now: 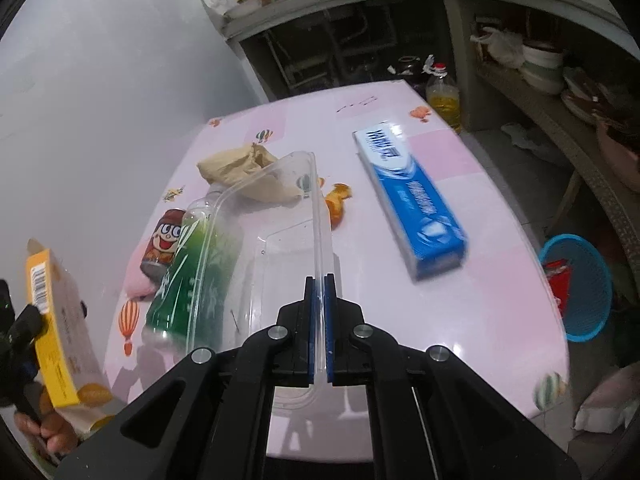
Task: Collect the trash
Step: 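Grasp the clear plastic container rim with the right gripper while the left holds the box, then carry the medicine box and clear container over to the blue wastebasket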
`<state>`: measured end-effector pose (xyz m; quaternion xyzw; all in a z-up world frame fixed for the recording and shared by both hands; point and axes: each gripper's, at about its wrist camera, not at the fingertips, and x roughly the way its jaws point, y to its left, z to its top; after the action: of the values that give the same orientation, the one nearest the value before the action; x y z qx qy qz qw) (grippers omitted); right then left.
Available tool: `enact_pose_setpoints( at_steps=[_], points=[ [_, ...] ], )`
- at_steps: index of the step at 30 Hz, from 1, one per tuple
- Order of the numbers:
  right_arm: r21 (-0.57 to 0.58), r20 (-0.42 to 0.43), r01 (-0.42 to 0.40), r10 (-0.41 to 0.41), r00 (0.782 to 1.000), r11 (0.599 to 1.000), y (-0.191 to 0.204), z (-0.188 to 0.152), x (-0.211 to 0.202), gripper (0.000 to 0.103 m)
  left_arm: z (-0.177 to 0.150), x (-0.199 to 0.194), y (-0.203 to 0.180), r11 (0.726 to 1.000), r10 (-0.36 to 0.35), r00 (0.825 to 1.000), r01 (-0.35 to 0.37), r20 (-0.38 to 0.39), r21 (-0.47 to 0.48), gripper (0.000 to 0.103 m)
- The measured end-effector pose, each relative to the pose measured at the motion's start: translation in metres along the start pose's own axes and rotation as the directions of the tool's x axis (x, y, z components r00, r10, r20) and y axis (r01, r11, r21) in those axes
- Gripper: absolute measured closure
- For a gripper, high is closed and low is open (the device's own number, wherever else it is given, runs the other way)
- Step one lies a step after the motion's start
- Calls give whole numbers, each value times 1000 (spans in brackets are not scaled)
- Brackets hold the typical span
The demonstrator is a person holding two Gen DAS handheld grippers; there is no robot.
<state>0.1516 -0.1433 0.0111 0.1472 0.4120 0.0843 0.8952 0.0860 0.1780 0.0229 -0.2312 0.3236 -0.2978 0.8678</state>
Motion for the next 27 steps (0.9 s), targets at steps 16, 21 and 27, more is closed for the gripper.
enact_pose_setpoints(
  at_steps=[16, 21, 27],
  points=[
    [185, 37, 74, -82, 996, 980, -88, -59, -70, 99, -32, 79, -66, 988, -110, 972, 130, -206, 83, 26],
    [240, 52, 96, -111, 992, 966, -110, -67, -80, 99, -34, 100, -76, 985, -123, 962, 148, -242, 88, 26],
    [282, 81, 98, -125, 989, 954, -129, -72, -92, 99, -32, 120, -89, 981, -129, 954, 163, -272, 105, 26]
  ],
)
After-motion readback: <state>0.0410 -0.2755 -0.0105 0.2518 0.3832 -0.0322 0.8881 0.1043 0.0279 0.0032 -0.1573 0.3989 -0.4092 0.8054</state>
